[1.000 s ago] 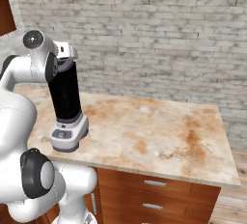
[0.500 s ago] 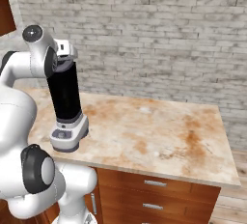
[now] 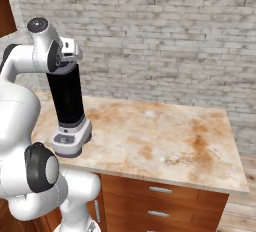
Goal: Open the blender lid, put the tangerine in the blender, close the lid, and start the blender.
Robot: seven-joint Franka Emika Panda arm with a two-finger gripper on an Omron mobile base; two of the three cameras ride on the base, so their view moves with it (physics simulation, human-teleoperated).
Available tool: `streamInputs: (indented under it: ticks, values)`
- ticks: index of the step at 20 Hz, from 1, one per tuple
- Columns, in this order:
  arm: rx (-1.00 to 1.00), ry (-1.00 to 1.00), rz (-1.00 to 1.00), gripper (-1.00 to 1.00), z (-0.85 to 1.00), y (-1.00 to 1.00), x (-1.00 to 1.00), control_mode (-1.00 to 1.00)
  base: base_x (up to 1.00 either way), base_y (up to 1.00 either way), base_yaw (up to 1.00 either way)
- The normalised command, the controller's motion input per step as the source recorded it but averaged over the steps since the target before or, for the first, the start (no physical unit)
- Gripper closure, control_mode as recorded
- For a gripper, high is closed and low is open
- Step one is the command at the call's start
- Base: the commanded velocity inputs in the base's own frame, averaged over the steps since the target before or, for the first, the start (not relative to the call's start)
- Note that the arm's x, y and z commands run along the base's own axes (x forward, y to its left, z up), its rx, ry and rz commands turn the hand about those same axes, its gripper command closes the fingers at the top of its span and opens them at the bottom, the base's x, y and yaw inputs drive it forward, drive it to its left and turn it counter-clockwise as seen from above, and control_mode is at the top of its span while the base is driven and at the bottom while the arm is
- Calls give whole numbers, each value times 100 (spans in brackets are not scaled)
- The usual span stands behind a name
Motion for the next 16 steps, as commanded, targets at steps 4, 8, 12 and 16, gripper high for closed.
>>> streamInputs:
  ticks: [4,8,12,16]
  values:
    - [7,1,0,100,-28,-25,1,-100,0,0,0]
    - [1,3,0,100,-69,-3,3,-100,0,0,0]
    - [0,2,0,100,-80,0,4,-100,0,0,0]
    - [0,0,0,-100,-66,0,0,-100,0,0,0]
